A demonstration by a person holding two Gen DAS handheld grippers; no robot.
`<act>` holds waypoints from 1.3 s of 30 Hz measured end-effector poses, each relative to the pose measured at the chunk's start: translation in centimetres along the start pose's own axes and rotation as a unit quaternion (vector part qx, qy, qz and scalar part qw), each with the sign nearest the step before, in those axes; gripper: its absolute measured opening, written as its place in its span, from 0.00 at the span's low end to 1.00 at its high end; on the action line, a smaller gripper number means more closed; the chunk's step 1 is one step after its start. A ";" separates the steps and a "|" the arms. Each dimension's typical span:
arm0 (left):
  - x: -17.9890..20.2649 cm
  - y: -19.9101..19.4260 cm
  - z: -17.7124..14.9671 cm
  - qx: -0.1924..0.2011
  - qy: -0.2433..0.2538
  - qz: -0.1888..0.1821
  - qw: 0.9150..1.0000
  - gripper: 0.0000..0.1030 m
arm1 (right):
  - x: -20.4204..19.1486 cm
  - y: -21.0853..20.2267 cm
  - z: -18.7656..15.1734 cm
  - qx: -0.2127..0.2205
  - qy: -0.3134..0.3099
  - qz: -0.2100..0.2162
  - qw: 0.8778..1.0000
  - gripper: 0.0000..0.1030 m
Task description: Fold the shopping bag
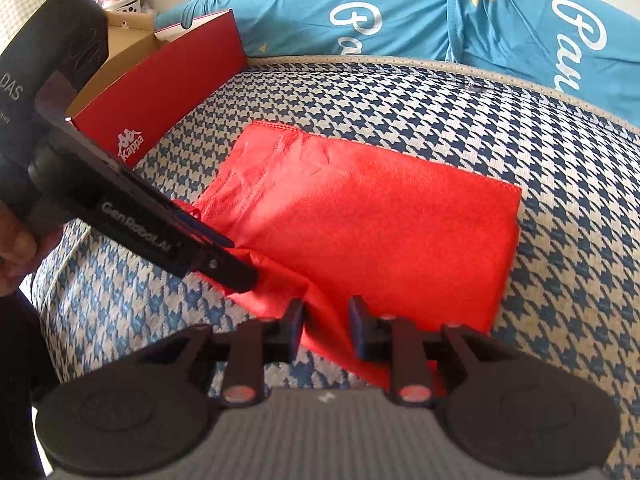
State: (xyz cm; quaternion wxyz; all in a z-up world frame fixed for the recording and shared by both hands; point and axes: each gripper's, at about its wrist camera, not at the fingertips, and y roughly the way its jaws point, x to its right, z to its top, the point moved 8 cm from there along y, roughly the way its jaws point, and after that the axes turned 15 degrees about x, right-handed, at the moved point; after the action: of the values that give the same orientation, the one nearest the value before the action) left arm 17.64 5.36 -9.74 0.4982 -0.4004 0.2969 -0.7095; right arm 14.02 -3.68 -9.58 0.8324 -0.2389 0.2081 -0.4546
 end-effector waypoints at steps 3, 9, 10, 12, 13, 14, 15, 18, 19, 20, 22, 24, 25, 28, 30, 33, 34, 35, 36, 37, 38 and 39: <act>0.2 0.2 0.0 -0.001 -0.002 0.004 1.000 0.34 | -0.2 -0.6 0.3 0.014 -0.024 -0.002 1.000 0.23; -0.3 0.4 0.1 -0.005 -0.006 0.002 1.000 0.34 | -0.7 -4.2 1.4 0.077 -0.062 0.015 0.995 0.15; -0.4 0.5 0.1 -0.006 -0.006 0.002 1.000 0.34 | -1.1 -4.3 1.2 0.077 -0.070 0.025 0.994 0.13; -0.3 0.6 0.1 -0.009 -0.004 0.003 1.000 0.34 | -2.1 -4.4 0.9 0.076 -0.092 0.044 0.992 0.11; -0.3 0.7 0.1 -0.010 -0.002 0.004 1.000 0.34 | -2.5 -4.4 0.8 0.074 -0.103 0.047 0.991 0.10; -0.2 0.8 0.2 -0.012 -0.001 0.004 1.000 0.34 | -2.9 -4.1 0.7 0.071 -0.114 0.051 0.990 0.10; -0.1 0.8 0.2 -0.014 -0.001 0.003 1.000 0.34 | -3.2 -3.9 0.7 0.068 -0.118 0.052 0.989 0.10; -0.1 1.1 0.3 -0.020 -0.005 -0.002 1.000 0.34 | -4.0 -2.8 0.7 0.065 -0.127 0.058 0.988 0.10; -0.1 1.2 0.4 -0.022 -0.005 -0.004 1.000 0.34 | -4.1 -2.4 0.6 0.062 -0.128 0.058 0.988 0.10; -0.2 1.2 0.5 -0.023 -0.004 -0.006 1.000 0.34 | -4.2 -2.0 0.6 0.059 -0.130 0.057 0.988 0.10; -0.4 1.3 0.6 -0.026 -0.004 -0.012 1.000 0.34 | -4.1 -1.4 0.5 0.054 -0.132 0.054 0.988 0.10; -0.5 1.4 0.6 -0.026 -0.003 -0.017 1.000 0.34 | -3.9 -1.1 0.4 0.056 -0.130 0.053 0.989 0.09; -0.5 1.4 0.6 -0.026 -0.002 -0.020 0.999 0.34 | -3.8 -1.0 0.4 0.057 -0.128 0.053 0.989 0.09; -0.8 1.4 0.7 -0.027 -0.003 -0.033 0.999 0.34 | -3.5 -0.6 0.4 0.059 -0.131 0.047 0.989 0.07; -1.0 1.4 0.8 -0.029 -0.004 -0.041 0.999 0.34 | -3.3 -0.2 0.3 0.057 -0.129 0.045 0.989 0.07; -1.2 1.5 1.0 -0.038 -0.002 -0.061 0.997 0.35 | -2.9 0.2 0.2 0.051 -0.133 0.043 0.989 0.07; -1.2 1.6 1.0 -0.042 -0.003 -0.068 0.997 0.35 | -2.8 0.3 0.2 0.051 -0.128 0.042 0.990 0.07; -1.3 1.6 1.1 -0.046 -0.002 -0.075 0.996 0.35 | -2.7 0.4 0.2 0.050 -0.122 0.042 0.990 0.07; -1.3 1.6 1.2 -0.051 0.003 -0.083 0.995 0.34 | -2.5 0.5 0.2 0.049 -0.116 0.042 0.991 0.07; -1.3 1.7 1.3 -0.056 0.009 -0.092 0.994 0.34 | -2.4 0.6 0.2 0.048 -0.109 0.041 0.992 0.07; -1.3 1.7 1.4 -0.061 0.013 -0.100 0.993 0.34 | -2.3 0.7 0.2 0.048 -0.103 0.041 0.993 0.06; -1.5 1.8 1.6 -0.066 0.014 -0.106 0.992 0.34 | -2.2 0.8 0.2 0.047 -0.097 0.041 0.993 0.06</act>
State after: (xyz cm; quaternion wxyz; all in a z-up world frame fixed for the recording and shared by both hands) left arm 20.09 6.13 -10.80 0.3883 -0.4518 0.3057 -0.7427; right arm 13.57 -1.40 -9.64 0.8767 -0.2338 0.1145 -0.4044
